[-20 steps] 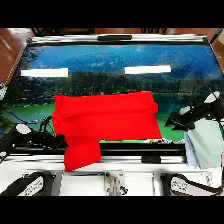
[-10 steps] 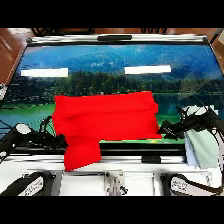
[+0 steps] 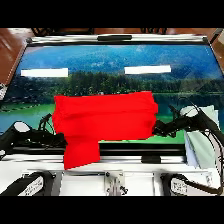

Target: Fold the shirts.

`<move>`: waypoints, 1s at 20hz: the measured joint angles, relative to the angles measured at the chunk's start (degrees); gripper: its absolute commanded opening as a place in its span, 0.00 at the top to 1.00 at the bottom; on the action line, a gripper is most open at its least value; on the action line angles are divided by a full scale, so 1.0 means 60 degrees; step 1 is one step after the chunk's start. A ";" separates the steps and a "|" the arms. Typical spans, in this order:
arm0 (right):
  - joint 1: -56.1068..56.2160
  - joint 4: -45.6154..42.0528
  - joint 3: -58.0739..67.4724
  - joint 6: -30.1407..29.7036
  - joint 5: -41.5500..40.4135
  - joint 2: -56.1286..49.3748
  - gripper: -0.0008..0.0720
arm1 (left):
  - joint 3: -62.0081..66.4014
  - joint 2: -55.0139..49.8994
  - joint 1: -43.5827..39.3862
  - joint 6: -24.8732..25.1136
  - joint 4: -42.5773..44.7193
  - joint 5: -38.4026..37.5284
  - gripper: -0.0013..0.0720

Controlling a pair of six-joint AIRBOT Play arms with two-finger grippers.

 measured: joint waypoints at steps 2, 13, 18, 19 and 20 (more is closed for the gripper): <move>0.0022 -0.0102 0.0477 -0.0178 0.0098 0.0197 0.91 | 0.0535 0.0000 0.0226 0.0211 0.0000 -0.0295 0.94; 0.0758 0.0335 0.2940 -0.0219 -0.1239 0.0739 0.91 | 0.3676 -0.0313 0.0805 0.0605 -0.0004 -0.0168 0.94; 0.0969 0.0393 0.3388 0.0044 -0.2506 -0.0106 0.91 | 0.4659 -0.1752 0.0820 0.0419 -0.0437 0.0608 0.94; 0.0973 0.0408 0.3537 0.0087 -0.2718 -0.0310 0.91 | 0.4943 -0.2062 0.0820 0.0419 -0.0605 0.0674 0.94; 0.0980 0.0415 0.3687 0.0106 -0.2867 -0.0484 0.91 | 0.5282 -0.2382 0.0820 0.0437 -0.0769 0.0714 0.94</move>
